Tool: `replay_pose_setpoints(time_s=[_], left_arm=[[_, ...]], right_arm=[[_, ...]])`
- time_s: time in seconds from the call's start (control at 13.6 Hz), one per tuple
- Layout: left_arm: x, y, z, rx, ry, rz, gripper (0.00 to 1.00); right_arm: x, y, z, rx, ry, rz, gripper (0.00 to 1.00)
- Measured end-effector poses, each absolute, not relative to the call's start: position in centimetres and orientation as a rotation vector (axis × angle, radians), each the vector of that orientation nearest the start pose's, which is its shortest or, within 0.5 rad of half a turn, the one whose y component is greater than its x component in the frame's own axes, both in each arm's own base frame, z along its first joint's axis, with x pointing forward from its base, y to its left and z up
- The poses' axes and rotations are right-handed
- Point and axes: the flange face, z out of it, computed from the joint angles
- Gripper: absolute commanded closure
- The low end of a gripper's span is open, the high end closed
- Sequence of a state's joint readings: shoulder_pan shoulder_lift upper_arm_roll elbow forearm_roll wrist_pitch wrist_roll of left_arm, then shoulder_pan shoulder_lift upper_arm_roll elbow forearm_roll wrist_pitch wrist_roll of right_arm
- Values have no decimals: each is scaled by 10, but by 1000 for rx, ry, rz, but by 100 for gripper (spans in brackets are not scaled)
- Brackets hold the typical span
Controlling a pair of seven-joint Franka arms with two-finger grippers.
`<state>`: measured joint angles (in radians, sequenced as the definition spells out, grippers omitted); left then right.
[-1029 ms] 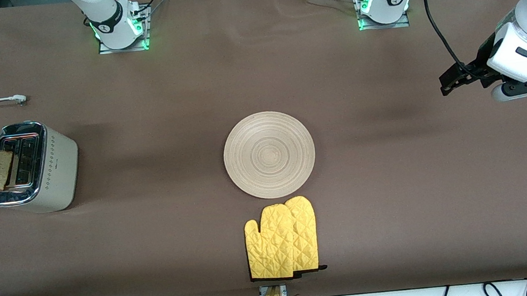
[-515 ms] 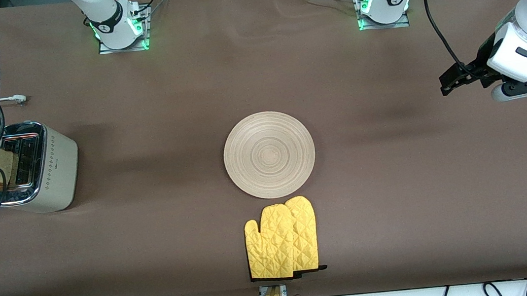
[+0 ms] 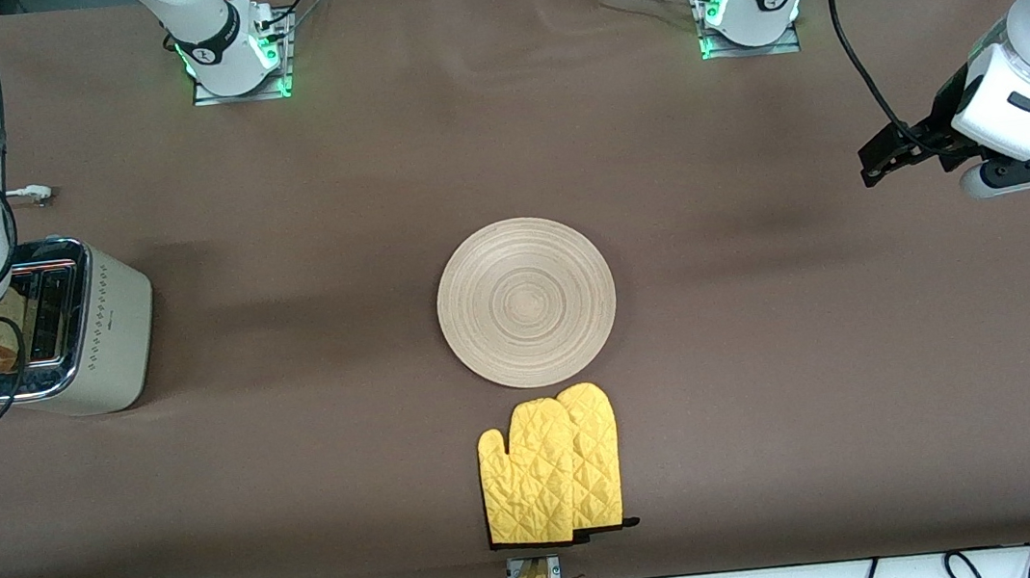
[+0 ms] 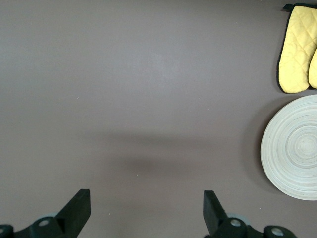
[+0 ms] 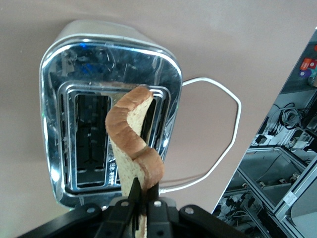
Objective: Move plate and put bread in toaster
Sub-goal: 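Lower the bread with the right gripper into a toaster slot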
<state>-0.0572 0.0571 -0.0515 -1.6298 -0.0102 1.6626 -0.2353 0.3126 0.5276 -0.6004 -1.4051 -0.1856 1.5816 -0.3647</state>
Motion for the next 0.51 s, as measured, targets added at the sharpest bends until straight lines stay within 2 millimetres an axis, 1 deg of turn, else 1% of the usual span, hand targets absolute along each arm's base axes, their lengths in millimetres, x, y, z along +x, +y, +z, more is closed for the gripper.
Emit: replay_pose_setpoints(time_s=[0.51], left_arm=[[573, -63, 572, -3144, -201, 42, 0]], right_arm=[[640, -142, 430, -3405, -230, 753, 100]])
